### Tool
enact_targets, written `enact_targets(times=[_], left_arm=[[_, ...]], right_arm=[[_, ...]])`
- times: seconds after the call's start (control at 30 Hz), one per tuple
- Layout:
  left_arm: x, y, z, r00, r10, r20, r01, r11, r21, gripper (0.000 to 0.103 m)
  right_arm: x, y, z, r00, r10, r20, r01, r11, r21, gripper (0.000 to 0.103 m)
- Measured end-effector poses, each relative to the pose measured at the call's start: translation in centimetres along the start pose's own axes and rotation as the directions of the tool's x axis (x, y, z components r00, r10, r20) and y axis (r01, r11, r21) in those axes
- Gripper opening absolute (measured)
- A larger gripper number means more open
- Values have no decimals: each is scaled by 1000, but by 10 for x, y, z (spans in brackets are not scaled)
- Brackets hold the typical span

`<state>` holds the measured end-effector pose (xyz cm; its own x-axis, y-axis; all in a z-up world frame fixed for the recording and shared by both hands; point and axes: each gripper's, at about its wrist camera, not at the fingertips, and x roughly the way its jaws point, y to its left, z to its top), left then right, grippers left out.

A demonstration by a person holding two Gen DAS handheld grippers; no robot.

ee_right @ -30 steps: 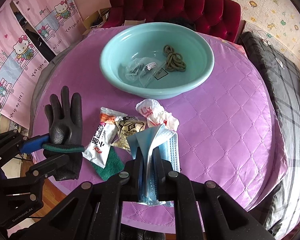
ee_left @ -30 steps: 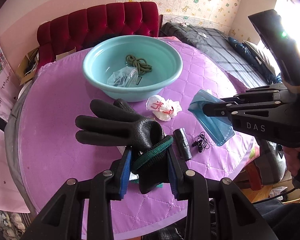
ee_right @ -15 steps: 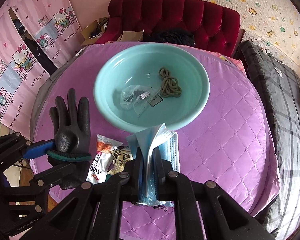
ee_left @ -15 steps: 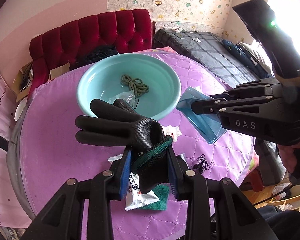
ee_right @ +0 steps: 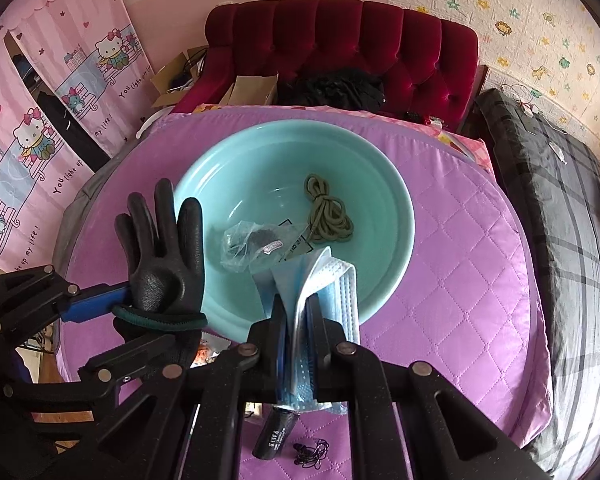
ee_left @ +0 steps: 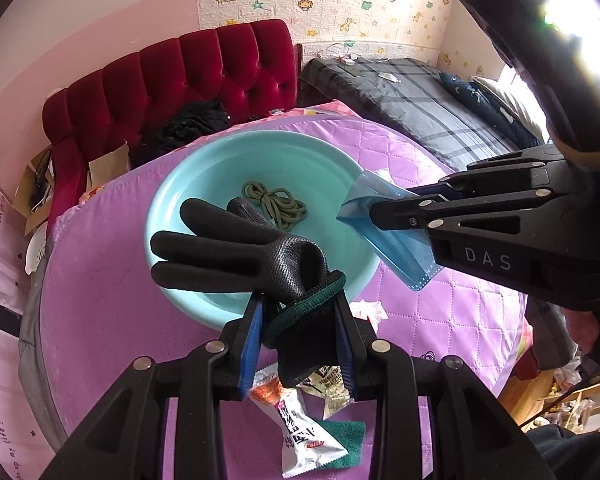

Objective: Organize soft objects
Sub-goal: 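Carry the glove and face mask with both tools over the basin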

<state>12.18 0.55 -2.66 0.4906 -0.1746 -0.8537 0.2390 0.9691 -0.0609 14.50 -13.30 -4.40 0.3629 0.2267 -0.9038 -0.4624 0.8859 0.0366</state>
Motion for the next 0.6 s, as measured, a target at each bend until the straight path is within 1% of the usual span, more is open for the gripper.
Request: enact_targets(times=[0.1,0.27,0.6], left_arm=[[10,6,10,1000,-15,-4,15,1000,-4,36],[29,18,26,1000,-10,-23,10,1000,-4,36],[60,38,52,998,-45,-44,45,999,-15,36]], right_arm=[[9,-3,11,1000,2,-3,-2,1000,9,7],[25,-7,28,1000,-8,-10,8,1000,20,7],[59,-22,53,1000,-14,-23,15,998,63,8]])
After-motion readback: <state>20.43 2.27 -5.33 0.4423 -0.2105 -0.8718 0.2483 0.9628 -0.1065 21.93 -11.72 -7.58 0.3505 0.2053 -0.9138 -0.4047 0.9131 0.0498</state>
